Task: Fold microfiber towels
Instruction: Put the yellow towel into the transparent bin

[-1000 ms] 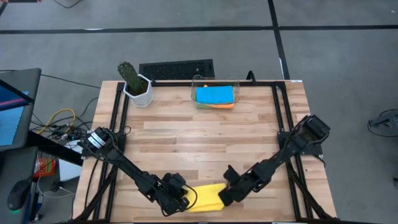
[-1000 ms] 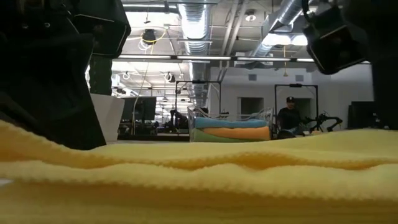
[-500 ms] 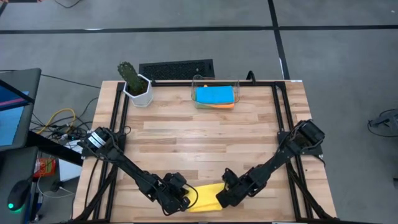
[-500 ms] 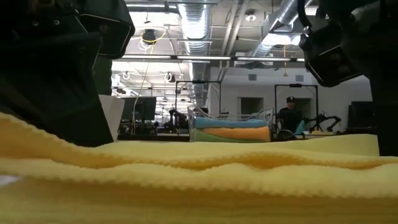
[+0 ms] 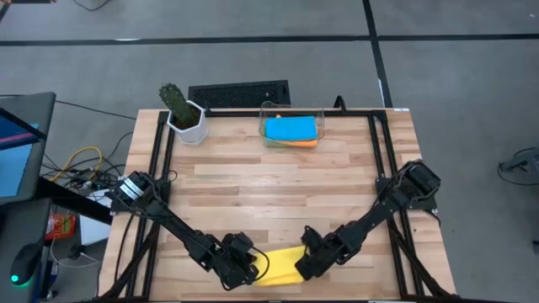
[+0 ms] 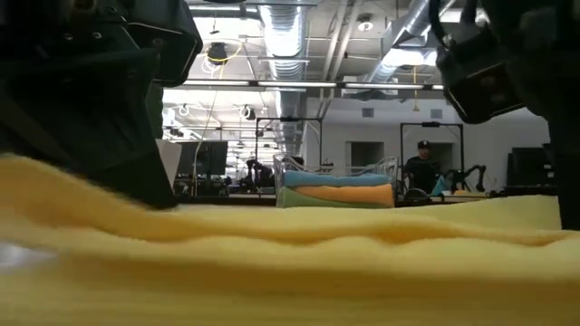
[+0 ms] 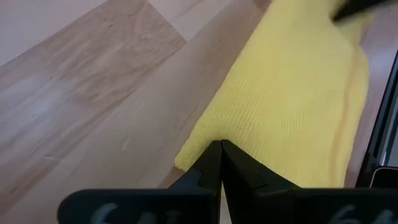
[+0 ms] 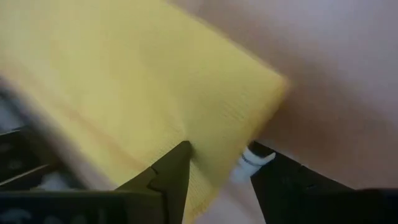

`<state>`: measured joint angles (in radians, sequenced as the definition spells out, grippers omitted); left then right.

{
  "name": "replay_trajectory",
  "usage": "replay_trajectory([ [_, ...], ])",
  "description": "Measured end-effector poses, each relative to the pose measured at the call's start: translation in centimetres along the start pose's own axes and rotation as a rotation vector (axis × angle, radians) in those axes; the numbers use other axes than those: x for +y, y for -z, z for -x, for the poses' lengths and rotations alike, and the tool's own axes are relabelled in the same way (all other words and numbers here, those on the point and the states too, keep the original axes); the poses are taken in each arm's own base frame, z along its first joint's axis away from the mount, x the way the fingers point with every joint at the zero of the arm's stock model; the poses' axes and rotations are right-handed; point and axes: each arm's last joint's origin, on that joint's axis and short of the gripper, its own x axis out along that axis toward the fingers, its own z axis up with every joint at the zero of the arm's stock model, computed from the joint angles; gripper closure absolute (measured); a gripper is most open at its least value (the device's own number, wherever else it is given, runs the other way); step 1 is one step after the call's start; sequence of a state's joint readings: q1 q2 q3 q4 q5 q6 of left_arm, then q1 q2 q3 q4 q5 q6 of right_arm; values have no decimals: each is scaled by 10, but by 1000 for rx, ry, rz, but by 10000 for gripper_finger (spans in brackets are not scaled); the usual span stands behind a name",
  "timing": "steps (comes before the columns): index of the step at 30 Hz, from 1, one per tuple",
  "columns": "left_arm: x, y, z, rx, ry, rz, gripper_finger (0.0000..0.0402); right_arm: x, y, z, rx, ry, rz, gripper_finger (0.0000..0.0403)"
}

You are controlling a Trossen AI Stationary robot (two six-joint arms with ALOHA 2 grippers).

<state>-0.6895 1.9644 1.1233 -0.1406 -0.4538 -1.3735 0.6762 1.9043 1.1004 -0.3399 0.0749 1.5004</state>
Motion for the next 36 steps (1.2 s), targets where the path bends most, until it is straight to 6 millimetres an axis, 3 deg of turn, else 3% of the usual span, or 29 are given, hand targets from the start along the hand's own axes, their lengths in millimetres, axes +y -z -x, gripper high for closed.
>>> replay_trajectory([
  [7, -1, -1, 0, -3, 10, 6, 401, -10, -4, 43, -57, 93, -25, 217],
  [10, -2, -3, -1, -7, 24, 10, 401, -13, -4, 48, -58, 124, -3, 199],
  [13, -2, -5, -2, -9, 25, 10, 401, -15, -4, 43, -52, 144, -1, 175],
  [18, -3, -9, -4, -3, 35, 12, 401, -10, -4, 18, -50, 101, -14, 144],
  [26, -3, -12, -6, 23, 48, 5, 401, -12, -13, -5, -13, 121, -91, 147],
  [30, -2, -16, -7, 41, 45, -12, 401, -15, -17, -7, 12, 146, -88, 194],
  [36, 2, -38, 4, 63, 12, -44, 401, -21, -29, -8, 40, 181, -29, 357],
])
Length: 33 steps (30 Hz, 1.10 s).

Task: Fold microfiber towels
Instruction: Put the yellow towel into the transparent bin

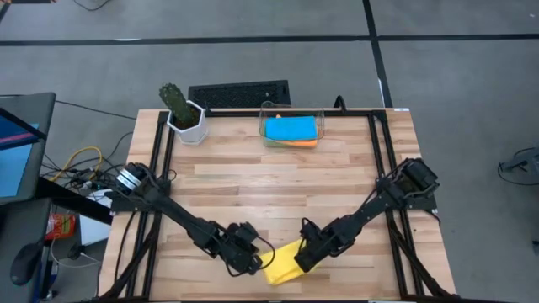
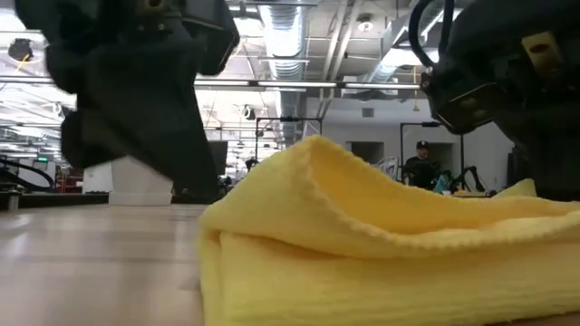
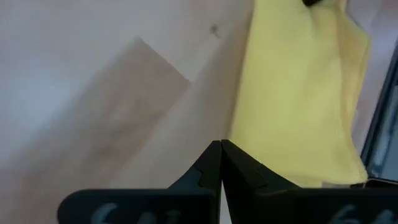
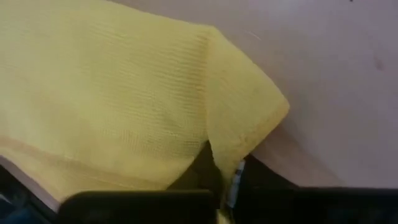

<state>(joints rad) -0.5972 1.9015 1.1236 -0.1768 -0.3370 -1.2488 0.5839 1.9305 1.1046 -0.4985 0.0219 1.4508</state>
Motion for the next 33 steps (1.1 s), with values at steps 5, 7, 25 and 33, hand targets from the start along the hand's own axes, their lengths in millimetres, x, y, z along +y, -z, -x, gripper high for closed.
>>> replay_trajectory([
  [5, 8, -25, 33, -20, -79, -42, 401, -3, -12, 1, 17, 7, 50, 380],
  [7, 13, -35, 51, -39, -121, -64, 401, -4, -18, 4, 13, 9, 83, 383],
  [25, 83, -90, 253, -463, -178, -82, 401, -57, -186, 74, -221, -29, 94, 384],
  [33, 113, -94, 292, -576, -204, -132, 401, -77, -272, 151, -445, -110, 36, 384],
])
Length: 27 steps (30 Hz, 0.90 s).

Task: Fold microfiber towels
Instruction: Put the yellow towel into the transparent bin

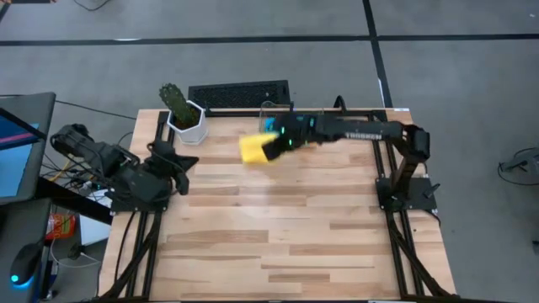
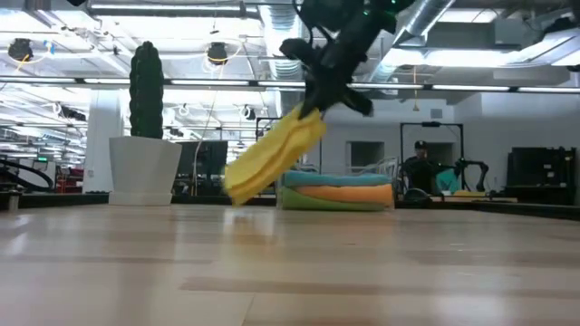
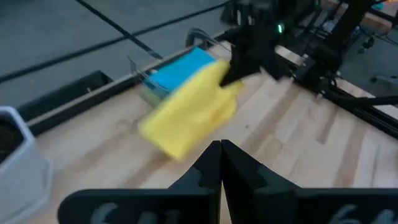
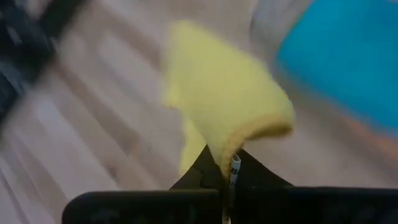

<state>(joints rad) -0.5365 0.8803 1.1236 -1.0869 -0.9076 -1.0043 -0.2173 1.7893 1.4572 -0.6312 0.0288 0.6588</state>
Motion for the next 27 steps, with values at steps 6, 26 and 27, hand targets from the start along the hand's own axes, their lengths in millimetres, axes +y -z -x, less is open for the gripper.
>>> replay_trajectory([
  [6, 17, -5, 10, -25, -6, -20, 401, -34, -62, 30, -162, 6, -88, 384],
  [26, 29, -9, 15, -140, -85, 29, 401, -126, -67, 41, 136, 147, -71, 384],
  [27, 30, -9, 15, -144, -88, 31, 401, -130, -65, 38, 152, 154, -72, 384],
])
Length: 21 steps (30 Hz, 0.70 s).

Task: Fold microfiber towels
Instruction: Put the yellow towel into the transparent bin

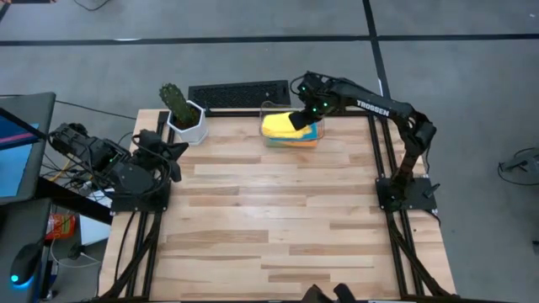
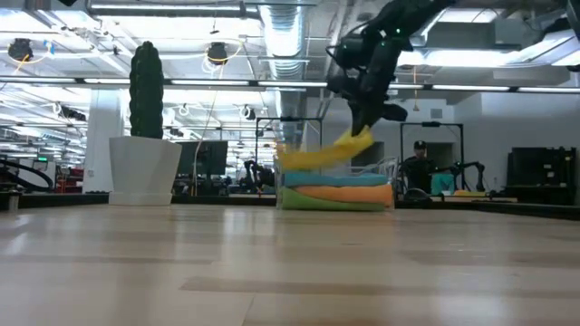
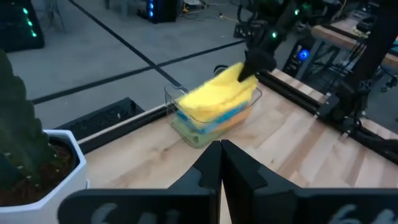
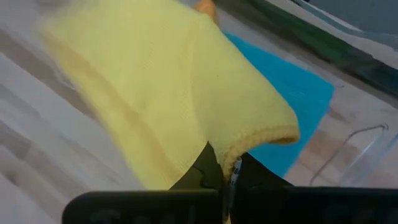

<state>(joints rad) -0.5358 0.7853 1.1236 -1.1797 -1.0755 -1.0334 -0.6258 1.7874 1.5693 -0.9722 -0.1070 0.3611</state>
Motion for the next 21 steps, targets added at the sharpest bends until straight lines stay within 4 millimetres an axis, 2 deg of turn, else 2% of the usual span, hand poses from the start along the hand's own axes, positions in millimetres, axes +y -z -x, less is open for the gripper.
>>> replay_trajectory([
  [6, 0, 0, 0, -3, -2, 18, 401, -13, 5, -15, 17, 17, 15, 384],
  [9, 0, 0, 0, -4, -2, 18, 401, -16, 3, -16, 6, 23, 39, 367],
  [16, 0, 0, 0, -9, -5, 18, 401, -21, 2, -15, 5, 42, 38, 271],
  [21, 0, 0, 0, -9, -5, 18, 394, -32, 4, -13, 15, 165, 12, 190],
])
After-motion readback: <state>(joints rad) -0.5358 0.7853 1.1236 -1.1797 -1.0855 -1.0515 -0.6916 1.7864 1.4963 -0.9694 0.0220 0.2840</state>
